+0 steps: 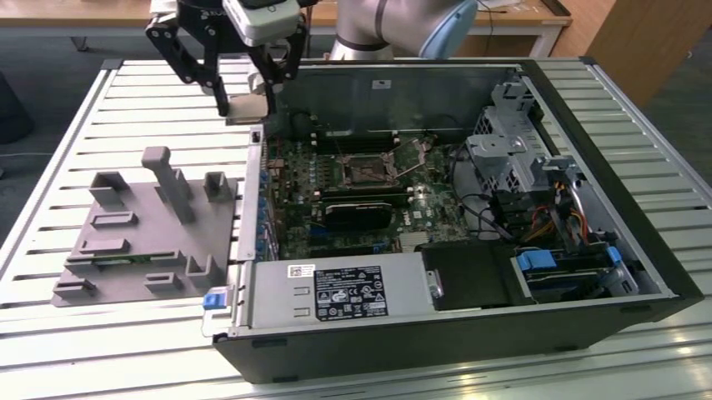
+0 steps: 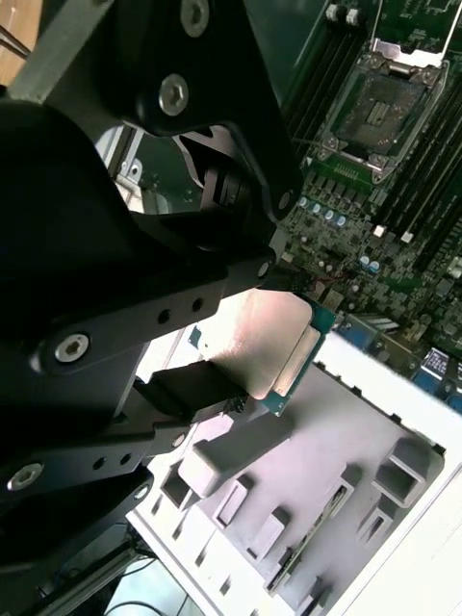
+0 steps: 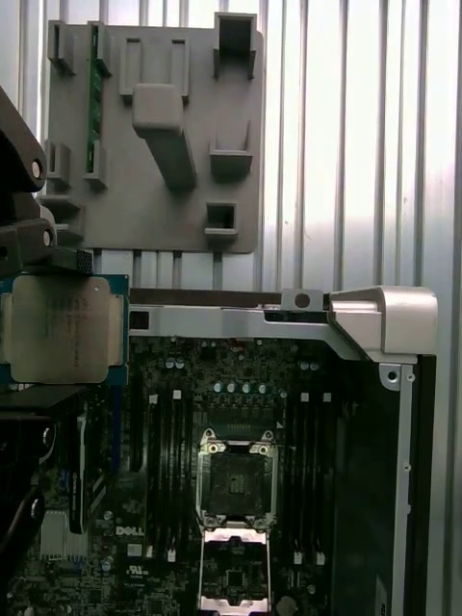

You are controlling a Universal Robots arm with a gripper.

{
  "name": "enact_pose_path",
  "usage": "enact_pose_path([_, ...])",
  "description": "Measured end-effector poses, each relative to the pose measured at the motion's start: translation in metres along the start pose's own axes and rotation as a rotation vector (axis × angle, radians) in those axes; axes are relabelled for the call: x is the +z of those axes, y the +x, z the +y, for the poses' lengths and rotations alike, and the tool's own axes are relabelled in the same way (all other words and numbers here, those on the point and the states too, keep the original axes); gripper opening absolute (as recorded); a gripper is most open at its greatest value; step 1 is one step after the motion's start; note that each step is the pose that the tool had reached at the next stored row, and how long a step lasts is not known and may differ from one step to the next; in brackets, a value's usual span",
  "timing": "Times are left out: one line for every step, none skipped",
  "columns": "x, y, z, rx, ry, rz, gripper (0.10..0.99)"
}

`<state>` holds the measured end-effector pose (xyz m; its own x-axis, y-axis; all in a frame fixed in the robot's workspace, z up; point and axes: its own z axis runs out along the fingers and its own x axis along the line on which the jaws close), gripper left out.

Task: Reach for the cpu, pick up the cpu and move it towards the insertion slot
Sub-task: 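Pick up the cpu and move it towards the insertion slot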

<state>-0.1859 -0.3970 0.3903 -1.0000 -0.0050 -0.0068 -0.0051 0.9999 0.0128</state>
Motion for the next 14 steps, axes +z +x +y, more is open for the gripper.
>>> enact_pose_path([0.0, -0.0014, 0.0, 0.0, 0.0, 0.0001, 0.541])
enact_pose_path([0.0, -0.003, 0.0, 0.0, 0.0, 0.0, 0.541])
enact_pose_path([0.0, -0.0046, 0.0, 0.0, 0.0, 0.0, 0.541])
enact_pose_path([0.0, -0.0062, 0.0, 0.0, 0.0, 0.0, 0.541])
enact_pose_path([0.0, -0.0078, 0.0, 0.0, 0.0, 0.0, 0.541])
enact_pose_path([0.0001, -0.0094, -0.0001, 0.0, 0.0, 0.0, 0.541])
enact_pose_path([0.0001, -0.011, -0.0001, 0.0, 0.0, 0.0, 0.541])
enact_pose_path([0.0001, -0.0125, 0.0, 0.0, 0.0, 0.0, 0.541])
enact_pose_path([0.0001, -0.014, -0.0001, 0.0, 0.0, 0.0, 0.541])
enact_pose_path([0.0001, -0.0157, -0.0001, 0.0, 0.0, 0.0, 0.541])
enact_pose_path([0.0001, -0.0172, -0.0001, 0.0, 0.0, 0.0, 0.541])
enact_pose_path([0.0001, -0.0187, -0.0001, 0.0, 0.0, 0.0, 0.541])
enact_pose_path([0.0001, -0.0203, -0.0001, 0.0, 0.0, 0.0, 0.541])
enact_pose_path([0.0001, -0.0218, -0.0001, 0.0, 0.0, 0.0, 0.541])
